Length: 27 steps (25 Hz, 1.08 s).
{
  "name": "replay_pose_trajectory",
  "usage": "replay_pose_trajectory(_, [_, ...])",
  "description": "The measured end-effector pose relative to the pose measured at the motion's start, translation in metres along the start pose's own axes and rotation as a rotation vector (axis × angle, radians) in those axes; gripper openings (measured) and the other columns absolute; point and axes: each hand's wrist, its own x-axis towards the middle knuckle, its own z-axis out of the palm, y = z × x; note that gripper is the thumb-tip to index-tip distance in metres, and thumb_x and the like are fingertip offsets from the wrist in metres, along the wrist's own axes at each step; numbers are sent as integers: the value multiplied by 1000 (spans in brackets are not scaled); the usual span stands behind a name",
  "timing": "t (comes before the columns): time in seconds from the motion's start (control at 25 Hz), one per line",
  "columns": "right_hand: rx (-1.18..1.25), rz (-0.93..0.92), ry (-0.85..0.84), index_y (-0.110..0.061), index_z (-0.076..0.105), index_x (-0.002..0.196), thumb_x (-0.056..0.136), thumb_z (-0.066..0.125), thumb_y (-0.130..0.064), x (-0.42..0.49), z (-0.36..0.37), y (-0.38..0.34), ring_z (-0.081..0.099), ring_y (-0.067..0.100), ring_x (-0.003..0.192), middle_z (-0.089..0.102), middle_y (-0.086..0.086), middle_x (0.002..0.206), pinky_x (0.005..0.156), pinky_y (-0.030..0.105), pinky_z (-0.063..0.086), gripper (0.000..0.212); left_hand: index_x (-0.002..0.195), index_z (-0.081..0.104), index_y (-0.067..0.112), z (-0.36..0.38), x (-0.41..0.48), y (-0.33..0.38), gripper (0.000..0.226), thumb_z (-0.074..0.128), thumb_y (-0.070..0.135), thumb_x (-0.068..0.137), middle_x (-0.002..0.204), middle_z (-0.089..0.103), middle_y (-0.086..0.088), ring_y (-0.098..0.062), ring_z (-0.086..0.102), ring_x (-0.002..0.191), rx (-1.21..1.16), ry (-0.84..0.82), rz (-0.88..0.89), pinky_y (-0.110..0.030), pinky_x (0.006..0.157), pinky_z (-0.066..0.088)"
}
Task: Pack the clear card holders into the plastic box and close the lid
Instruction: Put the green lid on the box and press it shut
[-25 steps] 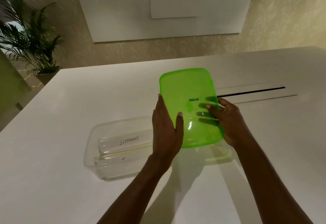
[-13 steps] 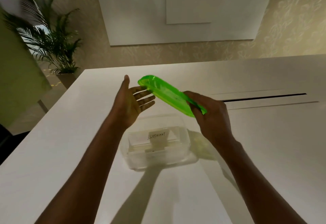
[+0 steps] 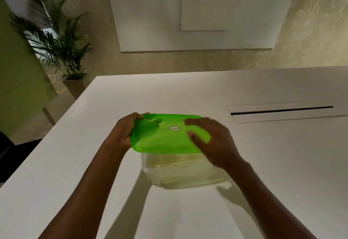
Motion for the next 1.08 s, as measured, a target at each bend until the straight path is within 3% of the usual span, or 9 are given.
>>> replay_pose_trajectory(0.12, [173, 423, 148, -23, 68, 126, 97, 64, -41, 29, -1, 35, 67, 11, 111, 72, -7, 122, 98, 30, 52, 35, 121, 67, 2, -7, 5, -10, 35, 40, 7, 100, 107, 77, -17, -30, 75, 82, 11, -32, 24, -34, 59, 64])
replay_pose_trajectory(0.2, [289, 639, 45, -18, 64, 132, 97, 66, -34, 39, 3, 56, 67, 15, 112, 71, -1, 126, 97, 31, 52, 38, 121, 69, 3, -9, 8, -18, 35, 42, 6, 98, 113, 78, -17, -29, 78, 84, -12, -63, 43, -35, 64, 65])
replay_pose_trajectory(0.28, [425, 729, -35, -19, 68, 128, 97, 66, -30, 38, 14, 66, 68, 20, 113, 72, 3, 123, 96, 33, 54, 33, 122, 70, 3, -11, 12, -24, 35, 46, 5, 96, 118, 78, -16, -30, 80, 89, -23, -71, 74, -38, 67, 65])
replay_pose_trajectory(0.4, [483, 731, 22, -21, 75, 115, 96, 67, -27, 30, 31, 70, 70, 19, 107, 75, -2, 110, 83, 26, 52, 21, 116, 72, 6, -12, 19, -35, 32, 50, 6, 93, 111, 80, -14, -31, 80, 89, 26, -9, 205, -37, 66, 64])
replay_pose_trajectory(0.48, [444, 753, 98, -20, 76, 110, 95, 68, -26, 28, 35, 72, 70, 18, 102, 76, -5, 103, 79, 25, 52, 18, 105, 78, 11, -14, 26, -41, 24, 56, 8, 95, 105, 81, -11, -28, 76, 90, 189, 121, 378, -34, 70, 61])
replay_pose_trajectory(0.6, [360, 754, 95, -17, 77, 108, 93, 71, -21, 28, 37, 78, 70, 17, 99, 77, -2, 102, 85, 33, 55, 17, 99, 82, 20, -21, 36, -50, 19, 64, 14, 96, 101, 80, 2, -16, 70, 94, 500, 299, 562, -32, 84, 54])
replay_pose_trajectory(0.72, [255, 707, 54, -13, 78, 111, 91, 75, -19, 27, 39, 81, 70, 16, 101, 78, 2, 106, 94, 34, 54, 21, 100, 83, 22, -24, 40, -58, 14, 71, 22, 94, 94, 79, 9, -11, 71, 97, 600, 402, 576, -32, 90, 53])
replay_pose_trajectory(1.08, [190, 731, 39, -13, 79, 112, 90, 77, -23, 16, 48, 89, 71, 15, 102, 79, 2, 107, 91, 24, 50, 24, 99, 85, 16, -27, 47, -66, 13, 74, 18, 92, 96, 81, 2, -12, 69, 95, 612, 484, 530, -25, 82, 45])
